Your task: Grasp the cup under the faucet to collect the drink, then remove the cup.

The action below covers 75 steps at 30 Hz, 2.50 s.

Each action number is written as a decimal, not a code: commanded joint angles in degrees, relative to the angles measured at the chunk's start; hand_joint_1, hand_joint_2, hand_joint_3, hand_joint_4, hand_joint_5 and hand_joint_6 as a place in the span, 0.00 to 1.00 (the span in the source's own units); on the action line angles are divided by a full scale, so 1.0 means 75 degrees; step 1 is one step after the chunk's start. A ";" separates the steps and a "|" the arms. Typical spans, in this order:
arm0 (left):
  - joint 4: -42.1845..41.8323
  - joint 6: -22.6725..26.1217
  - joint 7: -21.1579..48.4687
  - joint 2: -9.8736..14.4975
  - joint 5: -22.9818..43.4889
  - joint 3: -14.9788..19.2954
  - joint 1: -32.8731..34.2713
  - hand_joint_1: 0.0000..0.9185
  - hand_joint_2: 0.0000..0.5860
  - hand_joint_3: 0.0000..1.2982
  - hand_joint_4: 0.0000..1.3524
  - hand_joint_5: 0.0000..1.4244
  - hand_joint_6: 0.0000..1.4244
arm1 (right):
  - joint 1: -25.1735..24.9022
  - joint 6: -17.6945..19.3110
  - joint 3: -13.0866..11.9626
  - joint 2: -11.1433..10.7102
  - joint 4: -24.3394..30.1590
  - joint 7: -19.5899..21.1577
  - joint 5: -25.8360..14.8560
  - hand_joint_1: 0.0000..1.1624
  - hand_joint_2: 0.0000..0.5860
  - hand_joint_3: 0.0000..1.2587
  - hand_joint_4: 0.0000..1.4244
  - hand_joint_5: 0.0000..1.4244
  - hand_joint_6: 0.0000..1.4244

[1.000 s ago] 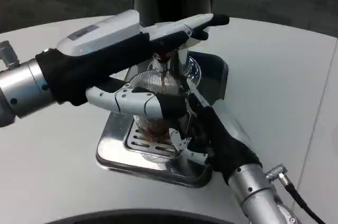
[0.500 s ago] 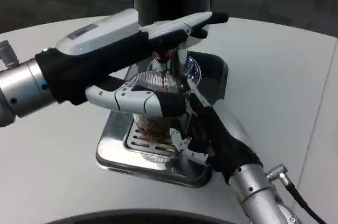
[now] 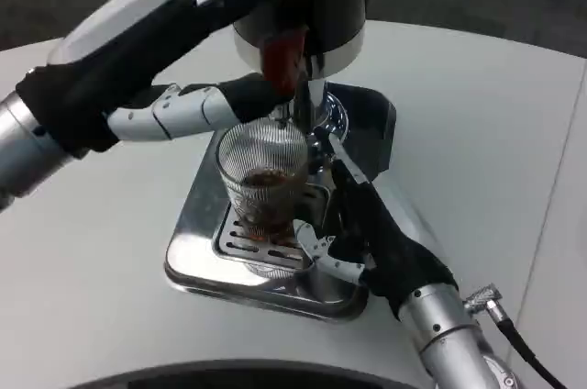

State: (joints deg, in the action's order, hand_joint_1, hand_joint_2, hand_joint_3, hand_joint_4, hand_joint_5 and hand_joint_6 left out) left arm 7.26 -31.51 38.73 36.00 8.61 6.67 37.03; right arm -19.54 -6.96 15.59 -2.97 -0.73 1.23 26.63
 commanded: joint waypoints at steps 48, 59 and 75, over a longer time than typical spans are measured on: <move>-0.1431 0.0713 -0.2664 -0.0304 -0.2516 0.1509 -0.6247 0.00 0.33 0.00 0.00 0.00 0.00 | -0.0280 -0.0774 0.0212 0.0302 -0.0026 0.0452 0.0433 0.74 0.47 0.00 0.00 0.00 0.00; -0.1428 0.0689 -0.2663 -0.0297 -0.2445 0.1438 -0.6351 0.00 0.35 0.00 0.00 0.00 0.00 | -0.0700 -0.0640 0.0260 0.0597 -0.0486 0.0742 0.0374 0.74 0.43 0.00 0.00 0.00 0.00; -0.1487 0.0741 -0.2668 -0.0278 -0.2397 0.1425 -0.6380 0.00 0.36 0.00 0.00 0.00 0.00 | -0.0981 -0.0080 0.0093 0.1046 -0.1262 0.1072 -0.0125 0.72 0.41 0.00 0.00 0.00 0.00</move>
State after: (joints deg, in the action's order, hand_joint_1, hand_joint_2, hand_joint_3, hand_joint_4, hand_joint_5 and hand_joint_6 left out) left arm -3.70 -25.61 19.18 33.39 -9.54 17.19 -9.61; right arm -26.25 -9.64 16.66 3.94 -8.75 7.82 26.80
